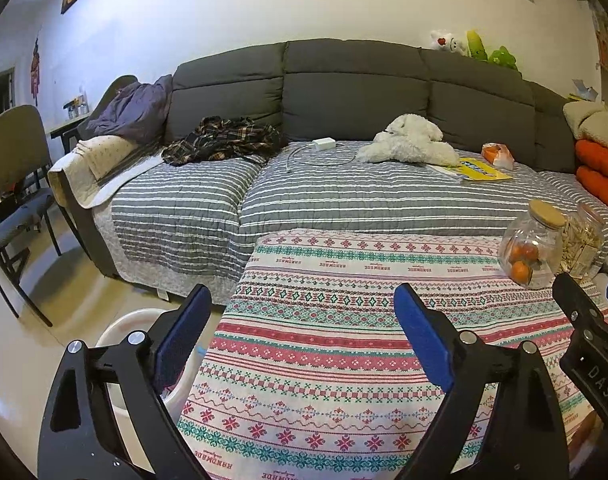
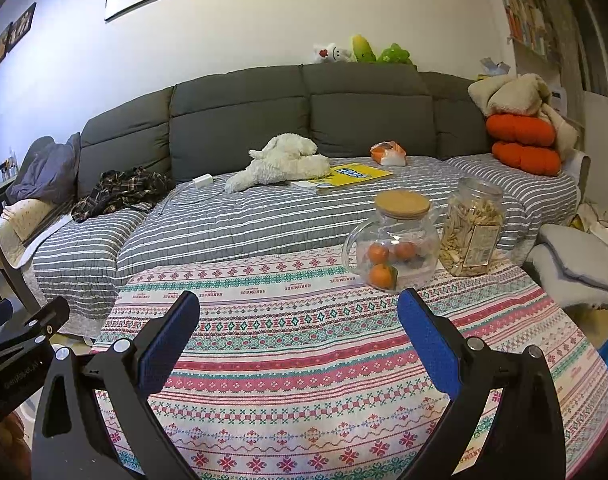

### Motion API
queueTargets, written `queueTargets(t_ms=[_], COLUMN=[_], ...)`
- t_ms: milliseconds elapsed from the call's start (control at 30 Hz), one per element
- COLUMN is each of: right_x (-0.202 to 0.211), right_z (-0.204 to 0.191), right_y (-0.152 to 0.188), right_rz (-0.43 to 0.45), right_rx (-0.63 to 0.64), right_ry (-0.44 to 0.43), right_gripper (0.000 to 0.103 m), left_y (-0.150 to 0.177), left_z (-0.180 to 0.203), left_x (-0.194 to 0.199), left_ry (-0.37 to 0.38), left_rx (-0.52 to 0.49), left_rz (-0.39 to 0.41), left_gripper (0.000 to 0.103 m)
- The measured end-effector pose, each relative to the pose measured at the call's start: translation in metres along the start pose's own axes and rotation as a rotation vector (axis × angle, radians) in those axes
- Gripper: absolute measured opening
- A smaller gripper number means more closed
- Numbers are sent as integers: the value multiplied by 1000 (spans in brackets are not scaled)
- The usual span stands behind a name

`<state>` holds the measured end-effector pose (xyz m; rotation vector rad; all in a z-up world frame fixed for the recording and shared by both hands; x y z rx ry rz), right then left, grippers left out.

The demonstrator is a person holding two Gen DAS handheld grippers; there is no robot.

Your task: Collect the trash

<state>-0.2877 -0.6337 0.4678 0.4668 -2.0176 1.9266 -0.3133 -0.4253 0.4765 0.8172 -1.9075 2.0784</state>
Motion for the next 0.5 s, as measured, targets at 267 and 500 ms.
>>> queueTargets(t_ms=[267, 500], right_x=[0, -1], right_z=[1, 1], right_y=[0, 1], right_rz=[3, -3], right_rx=[-1, 0], right_ry=[5, 21], right_gripper=[96, 96], left_y=[2, 0], left_z=[5, 5], left_x=[-1, 5], left_ry=[9, 21], left_rx=[-8, 5], left_rz=[-13, 13], left_gripper=[92, 96])
Point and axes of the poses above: each gripper's, at about its wrist camera, not at the fingertips, and x roughly against the way its jaws point, z to its right, y to its underside, the point moved 4 cm from there along -x, roughly the way its jaws point, and after that the axes turned 3 degrees about x, right-handed, at the moved point
